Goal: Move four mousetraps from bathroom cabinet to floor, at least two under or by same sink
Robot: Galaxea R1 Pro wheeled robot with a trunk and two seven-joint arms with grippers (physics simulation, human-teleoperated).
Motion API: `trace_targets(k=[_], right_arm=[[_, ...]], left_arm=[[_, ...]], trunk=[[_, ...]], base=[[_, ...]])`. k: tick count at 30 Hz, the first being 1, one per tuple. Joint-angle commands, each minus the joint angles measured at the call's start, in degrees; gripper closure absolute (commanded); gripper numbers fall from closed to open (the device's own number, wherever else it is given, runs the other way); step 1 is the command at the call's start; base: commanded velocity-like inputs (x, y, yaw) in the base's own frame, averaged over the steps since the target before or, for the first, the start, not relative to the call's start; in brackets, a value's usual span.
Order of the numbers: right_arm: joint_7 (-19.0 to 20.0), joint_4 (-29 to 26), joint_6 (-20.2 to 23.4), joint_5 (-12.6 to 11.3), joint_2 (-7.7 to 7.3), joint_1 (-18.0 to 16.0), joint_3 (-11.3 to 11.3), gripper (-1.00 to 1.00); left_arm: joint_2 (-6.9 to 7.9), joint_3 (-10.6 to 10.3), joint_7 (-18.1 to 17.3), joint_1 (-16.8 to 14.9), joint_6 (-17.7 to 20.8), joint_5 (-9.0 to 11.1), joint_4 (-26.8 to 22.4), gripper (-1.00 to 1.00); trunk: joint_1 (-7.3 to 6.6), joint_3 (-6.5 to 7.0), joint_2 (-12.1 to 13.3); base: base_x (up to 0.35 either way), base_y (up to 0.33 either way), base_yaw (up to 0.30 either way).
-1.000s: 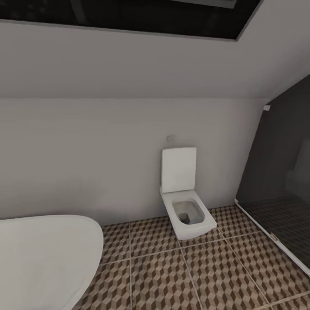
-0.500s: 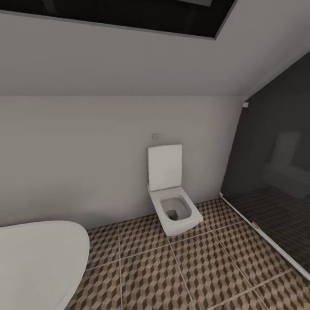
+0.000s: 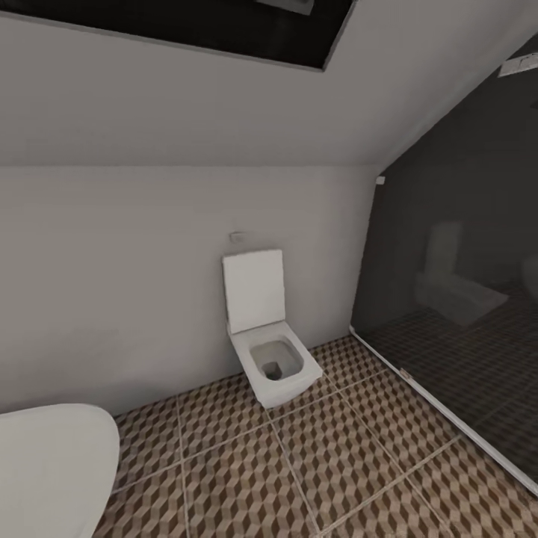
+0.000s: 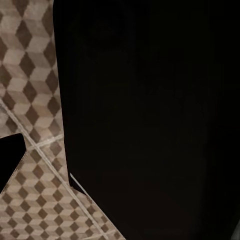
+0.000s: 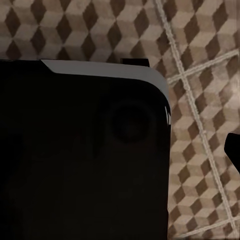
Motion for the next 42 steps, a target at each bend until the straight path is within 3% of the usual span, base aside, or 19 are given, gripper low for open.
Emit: trace_targets(k=[1,42], right_arm=[[0.04,0.07,-0.2,0.01,-0.01,-0.04,-0.01,-1.0],[0.11,0.14,-0.2,0.01,0.05,-0.04,0.01,-1.0]], left_arm=[[0.0,0.03,-0.02,0.04,-0.08,0.02,-0.1,-1.0],[0.0,0.03,-0.02,0.04,-0.09,0.02,-0.04,-1.0]], trunk=[[0.0,-0.04,-0.02],[0.0,-0.04,-0.02]], base=[[0.0,0.0,-0.287],[0.0,0.0,-0.287]])
